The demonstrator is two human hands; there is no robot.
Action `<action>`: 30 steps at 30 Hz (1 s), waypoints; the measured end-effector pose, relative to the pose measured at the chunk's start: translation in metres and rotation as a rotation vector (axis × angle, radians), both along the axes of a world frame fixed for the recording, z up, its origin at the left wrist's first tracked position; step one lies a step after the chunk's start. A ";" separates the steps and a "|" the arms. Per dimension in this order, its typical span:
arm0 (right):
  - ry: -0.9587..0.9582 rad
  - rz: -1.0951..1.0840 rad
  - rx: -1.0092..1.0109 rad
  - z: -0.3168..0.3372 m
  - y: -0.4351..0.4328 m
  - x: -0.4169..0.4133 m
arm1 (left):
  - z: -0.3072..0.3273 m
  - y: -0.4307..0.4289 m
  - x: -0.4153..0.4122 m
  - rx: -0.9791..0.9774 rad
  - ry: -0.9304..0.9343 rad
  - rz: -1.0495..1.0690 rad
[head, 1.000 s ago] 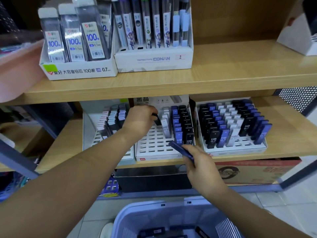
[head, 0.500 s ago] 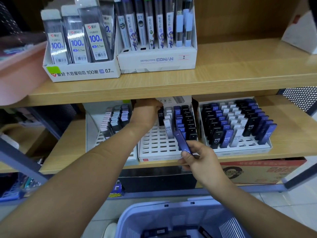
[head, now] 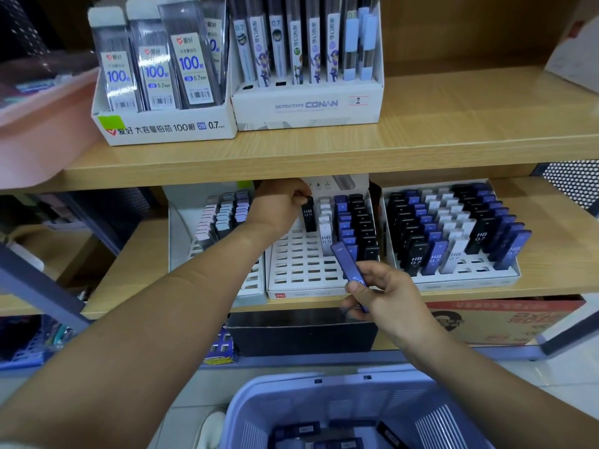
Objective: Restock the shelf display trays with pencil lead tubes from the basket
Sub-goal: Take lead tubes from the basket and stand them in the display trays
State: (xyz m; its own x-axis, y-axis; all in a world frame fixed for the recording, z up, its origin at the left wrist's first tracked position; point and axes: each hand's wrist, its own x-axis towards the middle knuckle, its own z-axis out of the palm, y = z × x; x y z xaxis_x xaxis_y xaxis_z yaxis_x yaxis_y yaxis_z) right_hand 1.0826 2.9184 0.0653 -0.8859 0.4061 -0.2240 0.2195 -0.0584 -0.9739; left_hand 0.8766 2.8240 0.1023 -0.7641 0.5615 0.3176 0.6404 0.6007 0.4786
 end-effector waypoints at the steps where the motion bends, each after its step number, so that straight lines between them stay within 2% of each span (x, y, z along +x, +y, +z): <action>1: -0.013 0.002 -0.005 0.000 0.000 0.000 | 0.000 0.001 0.000 0.007 0.019 0.014; 8: -0.051 0.014 -0.006 -0.001 -0.002 0.001 | -0.008 0.006 0.003 -0.161 0.094 0.010; 10: -0.039 0.003 -0.057 0.001 -0.003 0.001 | -0.006 0.005 0.004 -0.204 0.134 0.012; 12: -0.026 -0.006 -0.130 0.006 -0.004 0.000 | -0.004 0.003 0.009 -0.187 0.097 0.024; 14: -0.020 -0.015 -0.191 0.009 -0.003 -0.002 | 0.003 0.000 0.016 -0.104 -0.034 0.057; 17: -0.035 -0.032 -0.239 0.011 -0.003 -0.007 | 0.022 -0.009 0.027 0.057 -0.489 0.027; 19: -0.046 -0.024 -0.233 0.013 -0.005 -0.008 | 0.034 -0.021 0.039 0.012 -0.705 -0.059; 22: -0.052 0.008 -0.209 0.016 -0.010 -0.010 | 0.034 -0.042 0.053 -0.027 -0.843 -0.168; 27: -0.009 -0.020 -0.177 0.026 -0.012 -0.010 | 0.030 -0.066 0.058 0.124 -0.935 -0.158; 30: 0.035 -0.071 -0.202 0.028 -0.010 -0.009 | 0.027 -0.073 0.063 -0.001 -1.010 -0.186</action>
